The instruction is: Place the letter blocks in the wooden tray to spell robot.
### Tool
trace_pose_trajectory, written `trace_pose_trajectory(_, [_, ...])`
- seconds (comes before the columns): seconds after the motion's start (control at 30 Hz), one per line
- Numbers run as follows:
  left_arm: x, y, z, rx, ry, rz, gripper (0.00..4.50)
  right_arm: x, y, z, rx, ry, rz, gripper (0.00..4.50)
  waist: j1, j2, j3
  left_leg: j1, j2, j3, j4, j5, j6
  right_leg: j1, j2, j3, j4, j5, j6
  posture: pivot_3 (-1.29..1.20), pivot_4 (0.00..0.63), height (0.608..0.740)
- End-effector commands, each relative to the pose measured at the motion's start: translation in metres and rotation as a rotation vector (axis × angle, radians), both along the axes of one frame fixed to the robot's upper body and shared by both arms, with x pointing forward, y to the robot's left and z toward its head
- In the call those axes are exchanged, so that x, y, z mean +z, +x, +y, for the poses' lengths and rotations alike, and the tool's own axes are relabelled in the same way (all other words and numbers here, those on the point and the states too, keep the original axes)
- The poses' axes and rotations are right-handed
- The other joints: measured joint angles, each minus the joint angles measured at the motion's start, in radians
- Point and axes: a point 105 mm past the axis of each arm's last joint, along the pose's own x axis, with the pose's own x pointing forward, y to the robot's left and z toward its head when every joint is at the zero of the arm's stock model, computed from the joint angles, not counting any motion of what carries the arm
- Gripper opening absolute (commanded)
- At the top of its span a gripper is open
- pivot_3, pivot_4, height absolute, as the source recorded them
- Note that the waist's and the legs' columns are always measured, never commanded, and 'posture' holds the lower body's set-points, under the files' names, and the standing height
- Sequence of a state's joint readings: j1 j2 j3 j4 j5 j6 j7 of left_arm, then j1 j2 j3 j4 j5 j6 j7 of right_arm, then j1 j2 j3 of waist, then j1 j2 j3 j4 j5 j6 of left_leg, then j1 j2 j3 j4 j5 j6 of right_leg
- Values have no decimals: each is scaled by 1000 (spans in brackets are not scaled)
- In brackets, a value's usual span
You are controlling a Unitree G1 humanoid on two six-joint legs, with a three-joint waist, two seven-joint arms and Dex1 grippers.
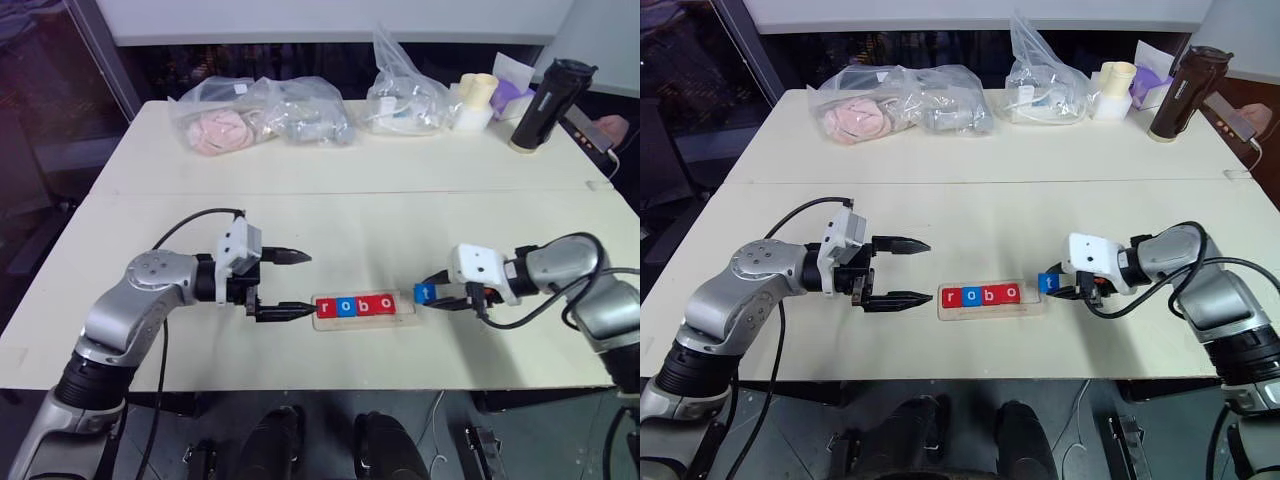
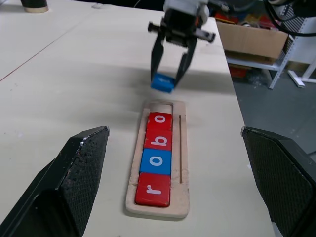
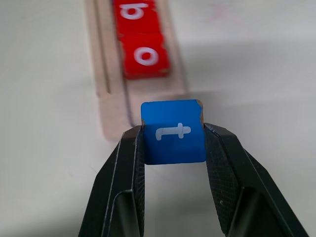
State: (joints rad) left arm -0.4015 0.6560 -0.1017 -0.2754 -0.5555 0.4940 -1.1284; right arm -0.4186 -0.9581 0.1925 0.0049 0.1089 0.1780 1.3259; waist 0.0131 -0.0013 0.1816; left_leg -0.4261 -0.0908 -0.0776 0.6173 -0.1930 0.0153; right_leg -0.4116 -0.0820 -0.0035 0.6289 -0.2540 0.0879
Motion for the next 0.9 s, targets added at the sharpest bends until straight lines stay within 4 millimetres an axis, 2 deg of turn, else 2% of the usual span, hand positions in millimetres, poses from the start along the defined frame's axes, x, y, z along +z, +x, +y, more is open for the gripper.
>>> trace_pose_trajectory(0.03, [9, -2, 0, -3, -17, -41, 4500, 4, 3, 2, 27, -18, -37, 1118, 0, 0, 0, 0, 0, 0, 0, 0, 0, 0, 0, 0, 0, 0, 0, 0, 150, 738])
trace_pose_trajectory(0.47, [8, -6, 4, 19, -14, -38, 4500, -6, 9, 13, 70, -29, -26, 1118, 0, 0, 0, 0, 0, 0, 0, 0, 0, 0, 0, 0, 1, 0, 0, 0, 150, 738])
trace_pose_trajectory(0.9, [7, -7, 4, 32, -22, -34, 4500, -7, 10, 25, 103, -19, -24, 1118, -1, 0, 0, 0, 0, 0, 0, 0, 0, 0, 1, 0, 1, 0, 0, 0, 150, 738])
